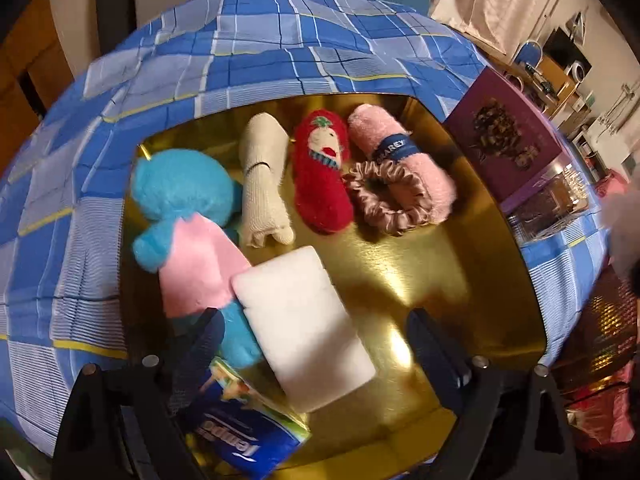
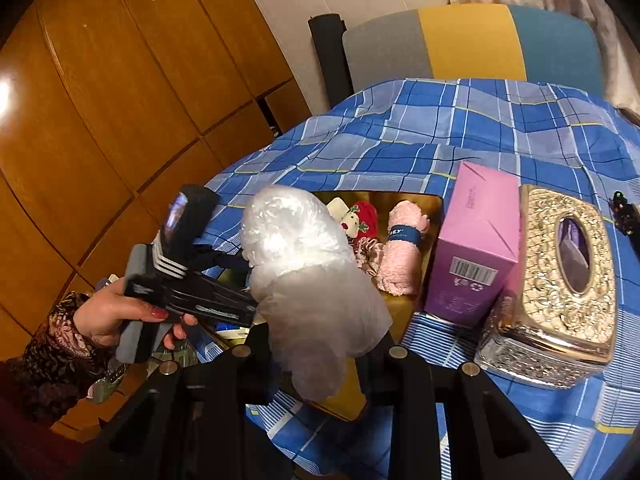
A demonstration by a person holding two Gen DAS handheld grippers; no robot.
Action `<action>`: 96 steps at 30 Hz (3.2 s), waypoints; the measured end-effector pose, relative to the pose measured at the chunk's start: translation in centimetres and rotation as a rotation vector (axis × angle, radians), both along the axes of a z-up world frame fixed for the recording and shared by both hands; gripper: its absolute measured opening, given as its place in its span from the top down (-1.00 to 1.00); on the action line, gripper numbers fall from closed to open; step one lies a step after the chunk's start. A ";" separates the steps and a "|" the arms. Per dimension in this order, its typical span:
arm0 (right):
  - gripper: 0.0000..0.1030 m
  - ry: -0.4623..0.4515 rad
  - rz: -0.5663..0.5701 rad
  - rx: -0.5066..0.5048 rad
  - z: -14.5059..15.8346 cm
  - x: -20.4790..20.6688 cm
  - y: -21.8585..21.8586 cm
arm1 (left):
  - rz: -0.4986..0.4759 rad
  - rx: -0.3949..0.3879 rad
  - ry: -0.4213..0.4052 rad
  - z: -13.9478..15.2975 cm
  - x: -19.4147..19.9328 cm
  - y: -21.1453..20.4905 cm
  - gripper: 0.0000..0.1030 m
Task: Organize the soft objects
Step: 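Release the soap bar in the tray with the left tool while the right tool carries the bag over, then lower the white plastic bag beside the scrunchie and open the right tool, then move both tools from the tray toward the glove and hair piece on the table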
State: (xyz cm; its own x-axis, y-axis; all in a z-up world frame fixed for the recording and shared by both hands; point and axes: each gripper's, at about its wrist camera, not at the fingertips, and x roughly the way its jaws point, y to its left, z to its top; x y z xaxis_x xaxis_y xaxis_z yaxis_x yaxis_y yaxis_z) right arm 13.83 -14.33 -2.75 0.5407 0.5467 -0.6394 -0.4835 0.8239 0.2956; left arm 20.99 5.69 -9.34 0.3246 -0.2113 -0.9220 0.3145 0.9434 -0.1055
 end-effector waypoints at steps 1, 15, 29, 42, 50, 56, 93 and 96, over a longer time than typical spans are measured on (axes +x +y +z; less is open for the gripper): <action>0.41 0.013 0.002 -0.006 -0.3 0.3 0.3 | -0.006 0.027 -0.010 -0.1 0.0 -0.1 -0.85; 0.41 0.199 0.019 -0.175 -6.6 6.0 8.1 | 0.351 -0.257 -0.093 3.3 -2.7 7.6 -0.84; 0.40 0.262 -0.061 -0.223 -9.9 8.8 10.6 | 0.428 -0.343 -0.084 2.0 -4.1 9.5 -0.82; 0.27 0.220 -0.109 -0.292 -10.0 9.2 11.0 | 0.466 -0.337 -0.106 2.0 -5.0 9.7 -0.82; 0.18 0.201 -0.132 -0.298 -9.9 8.9 10.6 | 0.473 -0.332 -0.091 1.5 -5.3 9.5 -0.82; 0.18 0.188 -0.130 -0.272 -9.2 8.3 10.1 | 0.467 -0.334 -0.082 1.4 -5.4 9.0 -0.82; 0.07 -0.169 -0.227 -0.154 3.8 -0.7 -0.6 | 0.367 -0.376 -0.174 5.9 -5.1 1.7 -0.82; 0.06 -0.189 -0.319 -0.162 4.8 -0.8 -4.6 | 0.320 -0.396 -0.181 6.7 -4.9 -0.4 -0.82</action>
State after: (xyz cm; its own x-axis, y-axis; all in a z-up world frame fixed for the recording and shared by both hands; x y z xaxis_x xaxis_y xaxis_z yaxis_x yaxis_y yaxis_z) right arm 13.08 -18.94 2.01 0.7835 0.2324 -0.5763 -0.2290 0.9701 0.0799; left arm 16.12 5.33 -2.65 0.5757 -0.3964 -0.7151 0.0643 0.8938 -0.4438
